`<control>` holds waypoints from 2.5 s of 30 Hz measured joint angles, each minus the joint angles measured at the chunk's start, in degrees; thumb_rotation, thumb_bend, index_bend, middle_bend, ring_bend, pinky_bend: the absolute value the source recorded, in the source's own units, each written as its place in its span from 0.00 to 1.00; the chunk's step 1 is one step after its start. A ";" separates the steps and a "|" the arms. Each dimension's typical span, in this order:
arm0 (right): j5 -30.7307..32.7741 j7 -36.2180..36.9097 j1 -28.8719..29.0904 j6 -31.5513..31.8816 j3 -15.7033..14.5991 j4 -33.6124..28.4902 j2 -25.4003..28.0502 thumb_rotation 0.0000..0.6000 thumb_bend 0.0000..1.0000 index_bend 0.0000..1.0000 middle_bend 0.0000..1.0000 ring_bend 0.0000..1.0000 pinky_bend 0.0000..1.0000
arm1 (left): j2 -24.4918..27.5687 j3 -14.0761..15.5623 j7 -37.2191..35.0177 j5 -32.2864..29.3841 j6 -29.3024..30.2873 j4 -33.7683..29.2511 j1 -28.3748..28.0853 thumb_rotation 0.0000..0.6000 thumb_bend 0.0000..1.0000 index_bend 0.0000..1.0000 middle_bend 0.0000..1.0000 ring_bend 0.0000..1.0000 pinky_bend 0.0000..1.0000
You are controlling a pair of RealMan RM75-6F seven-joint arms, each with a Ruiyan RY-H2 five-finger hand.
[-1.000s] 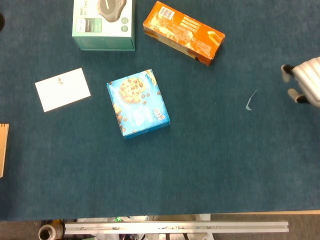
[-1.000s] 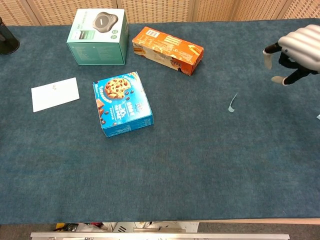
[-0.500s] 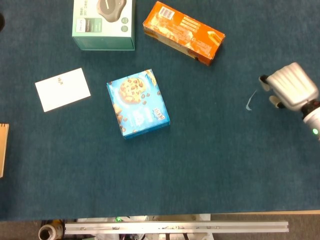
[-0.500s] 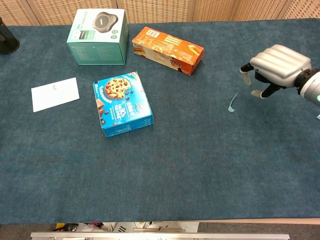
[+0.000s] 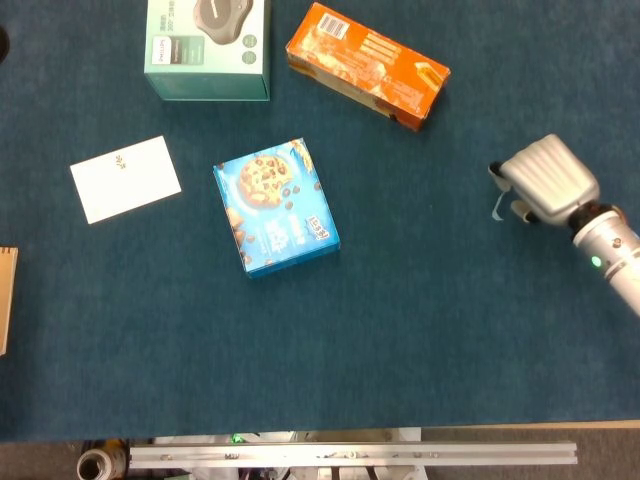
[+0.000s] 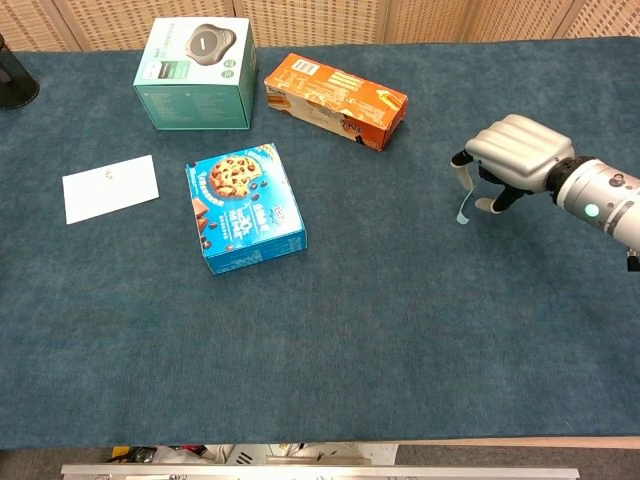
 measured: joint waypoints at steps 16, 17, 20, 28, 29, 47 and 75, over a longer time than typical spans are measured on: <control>0.68 1.20 1.54 -1.41 -1.10 4.87 -3.78 1.00 0.21 0.56 1.00 1.00 1.00 | -0.07 -0.25 -0.33 -0.62 -0.18 0.39 0.15 1.00 0.36 0.13 0.31 0.29 0.22; 0.77 1.14 1.62 -1.57 -1.14 4.95 -3.83 1.00 0.21 0.56 1.00 1.00 1.00 | -0.08 -0.26 -0.34 -0.63 -0.20 0.43 0.15 1.00 0.36 0.13 0.31 0.29 0.22; 1.11 0.95 1.84 -2.03 -1.27 5.16 -3.92 1.00 0.24 0.56 1.00 1.00 1.00 | -0.08 -0.32 -0.38 -0.70 -0.27 0.47 0.12 1.00 0.36 0.13 0.31 0.29 0.22; 2.38 0.27 2.27 -3.32 -1.55 5.57 -4.19 1.00 0.34 0.56 1.00 1.00 1.00 | -0.23 -0.35 -0.39 -0.79 -0.33 0.64 0.17 1.00 0.36 0.13 0.31 0.29 0.22; 2.50 0.25 2.30 -3.39 -1.56 5.59 -4.23 1.00 0.35 0.56 1.00 1.00 1.00 | -0.24 -0.36 -0.40 -0.79 -0.29 0.65 0.18 1.00 0.36 0.13 0.31 0.29 0.22; 3.80 0.75 2.40 -2.79 -1.21 4.36 -3.96 1.00 0.38 0.56 1.00 1.00 1.00 | 0.26 -0.32 -0.57 -0.44 0.34 0.52 0.60 1.00 0.36 0.13 0.31 0.29 0.22; 33.88 -4.03 17.54 -8.30 10.31 -21.13 -3.21 1.00 0.38 0.58 1.00 1.00 1.00 | 1.09 0.99 -0.33 2.67 1.77 -1.35 1.32 1.00 0.36 0.13 0.31 0.29 0.22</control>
